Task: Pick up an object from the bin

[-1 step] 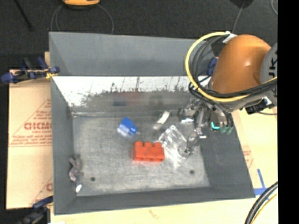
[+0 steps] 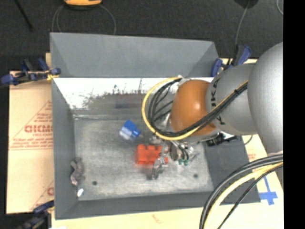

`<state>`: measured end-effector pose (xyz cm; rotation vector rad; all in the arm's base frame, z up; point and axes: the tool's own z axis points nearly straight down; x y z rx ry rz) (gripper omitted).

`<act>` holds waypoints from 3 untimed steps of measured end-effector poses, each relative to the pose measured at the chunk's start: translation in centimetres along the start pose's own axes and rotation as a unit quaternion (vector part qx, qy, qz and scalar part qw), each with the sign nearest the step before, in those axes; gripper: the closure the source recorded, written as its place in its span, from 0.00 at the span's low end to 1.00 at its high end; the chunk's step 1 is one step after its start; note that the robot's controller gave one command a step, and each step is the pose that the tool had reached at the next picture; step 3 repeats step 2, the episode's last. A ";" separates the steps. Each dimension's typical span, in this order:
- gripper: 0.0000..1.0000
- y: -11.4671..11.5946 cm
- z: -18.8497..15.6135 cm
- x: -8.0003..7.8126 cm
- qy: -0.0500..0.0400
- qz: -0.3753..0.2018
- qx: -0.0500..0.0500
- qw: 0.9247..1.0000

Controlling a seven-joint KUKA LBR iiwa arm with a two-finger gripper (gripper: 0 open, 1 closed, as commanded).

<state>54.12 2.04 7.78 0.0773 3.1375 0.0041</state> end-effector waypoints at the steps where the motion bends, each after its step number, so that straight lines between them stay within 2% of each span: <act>1: 1.00 -0.2 -0.4 -0.2 -0.003 0.000 0.001 1.000; 2: 1.00 1.0 -14.4 -0.1 -0.004 -0.018 0.000 1.000; 3: 1.00 1.0 -14.4 -0.1 -0.004 -0.018 0.000 1.000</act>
Offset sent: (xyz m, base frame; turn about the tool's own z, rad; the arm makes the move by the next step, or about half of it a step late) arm 0.0000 0.0000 0.0000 0.0000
